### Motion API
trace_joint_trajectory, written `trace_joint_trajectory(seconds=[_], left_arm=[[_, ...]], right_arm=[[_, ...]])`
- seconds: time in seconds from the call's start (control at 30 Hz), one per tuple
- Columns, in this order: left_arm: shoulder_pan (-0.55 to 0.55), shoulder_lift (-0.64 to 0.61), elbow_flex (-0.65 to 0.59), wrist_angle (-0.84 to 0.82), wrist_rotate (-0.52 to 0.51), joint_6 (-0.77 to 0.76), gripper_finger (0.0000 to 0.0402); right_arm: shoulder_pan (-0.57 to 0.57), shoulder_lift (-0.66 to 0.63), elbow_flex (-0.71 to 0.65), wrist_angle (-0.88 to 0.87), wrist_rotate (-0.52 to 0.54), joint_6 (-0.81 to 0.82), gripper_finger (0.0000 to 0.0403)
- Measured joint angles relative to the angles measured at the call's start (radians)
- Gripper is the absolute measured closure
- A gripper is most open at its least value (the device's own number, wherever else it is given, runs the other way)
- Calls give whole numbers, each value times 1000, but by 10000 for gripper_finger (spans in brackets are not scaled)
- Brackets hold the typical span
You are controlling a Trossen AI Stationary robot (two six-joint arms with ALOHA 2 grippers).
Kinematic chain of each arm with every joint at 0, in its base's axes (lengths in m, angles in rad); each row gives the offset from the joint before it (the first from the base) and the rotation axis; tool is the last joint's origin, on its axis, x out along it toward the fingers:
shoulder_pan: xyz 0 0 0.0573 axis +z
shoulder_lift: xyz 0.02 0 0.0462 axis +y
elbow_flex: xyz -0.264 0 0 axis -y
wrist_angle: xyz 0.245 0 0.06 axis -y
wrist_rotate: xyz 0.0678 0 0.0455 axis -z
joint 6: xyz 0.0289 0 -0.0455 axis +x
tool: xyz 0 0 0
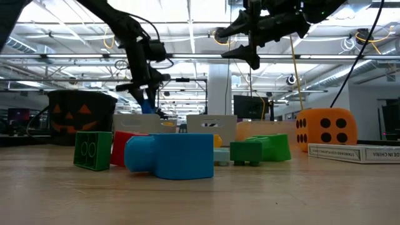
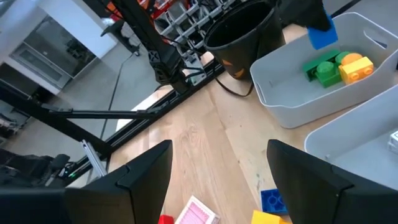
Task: Pick & Place Toys
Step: Put the blue game piece into the left gray bin
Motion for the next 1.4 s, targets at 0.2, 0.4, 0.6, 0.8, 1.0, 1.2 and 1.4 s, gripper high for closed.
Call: trace_joint_trajectory(seconds=[0.2, 0.4, 0.6, 0.8, 1.0, 1.2, 1.4], left_arm=[[1, 38, 0, -1, 6, 8, 272], [11, 62, 0, 11, -2, 36, 272], [31, 64, 0, 45, -29, 45, 272], [43, 64, 0, 43, -30, 83, 272], [37, 75, 2, 70, -34, 95, 272], [29, 111, 2, 66, -38, 94, 272], [29, 112, 2, 69, -62, 107, 272]], right_arm=[[0, 0, 0, -42, 1, -10, 145], [0, 0, 0, -57, 0, -16, 145], [0, 0, 0, -57, 0, -16, 146], [0, 0, 0, -58, 0, -20, 148], [0, 0, 0, -58, 52, -27, 147], [0, 0, 0, -57, 53, -25, 145], [0, 0, 0, -58, 53, -26, 147]])
